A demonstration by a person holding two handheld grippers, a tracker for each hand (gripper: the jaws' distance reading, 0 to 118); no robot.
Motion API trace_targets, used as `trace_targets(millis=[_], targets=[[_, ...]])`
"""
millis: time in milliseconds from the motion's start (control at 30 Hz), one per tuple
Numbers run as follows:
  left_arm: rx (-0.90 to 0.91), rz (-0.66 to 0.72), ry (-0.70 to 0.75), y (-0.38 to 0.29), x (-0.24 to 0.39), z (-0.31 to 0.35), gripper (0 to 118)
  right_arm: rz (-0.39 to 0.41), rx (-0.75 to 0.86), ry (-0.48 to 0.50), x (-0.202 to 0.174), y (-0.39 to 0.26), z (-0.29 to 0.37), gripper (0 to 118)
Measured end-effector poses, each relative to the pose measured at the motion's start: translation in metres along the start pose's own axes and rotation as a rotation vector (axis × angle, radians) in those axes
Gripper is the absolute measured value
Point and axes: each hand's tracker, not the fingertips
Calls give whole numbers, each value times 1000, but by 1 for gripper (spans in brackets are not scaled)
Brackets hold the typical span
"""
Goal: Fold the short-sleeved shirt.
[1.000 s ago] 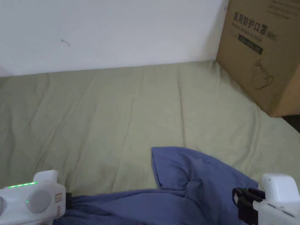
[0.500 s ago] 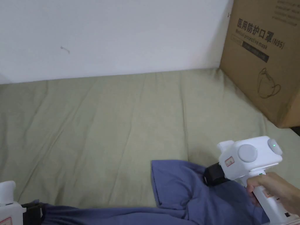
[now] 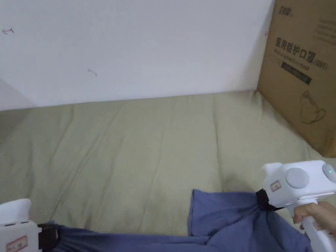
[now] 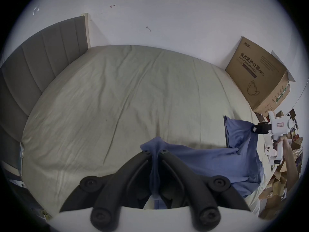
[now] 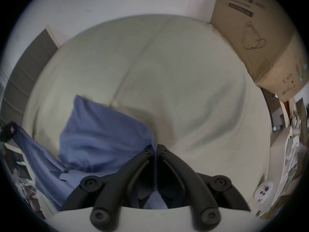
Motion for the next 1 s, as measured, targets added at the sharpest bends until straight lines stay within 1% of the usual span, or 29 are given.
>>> trace_targets(millis=[100,133,267,367,500,567,667,767,833,867,933,1000], targets=[[28,5,4,12,-1,18,2,-58,89,58,8,10,48,2],[45,4,5,16,-1,24,2,-65,118,78,11,12,64,2],[129,-6,12,43,4,64,2,-131,262,127,19,26,150,2],[199,-20,5,74,10,94,1,-150,356,137,18,35,212,2],[286,-48,21,124,23,129,2,-188,447,126,16,56,276,2],[323,-59,13,151,28,143,2,-196,480,141,14,70,298,2],[367,-75,19,194,36,159,2,-214,526,137,7,95,331,2],[421,-94,62,234,45,173,2,-276,589,174,9,132,358,2],[433,-107,85,260,48,178,1,-275,616,194,6,155,375,2],[443,-101,85,273,50,182,1,-278,643,181,2,166,385,2],[477,-83,75,295,51,189,1,-257,680,144,-7,188,403,2],[518,-88,99,320,56,197,1,-268,709,145,-13,208,420,2]])
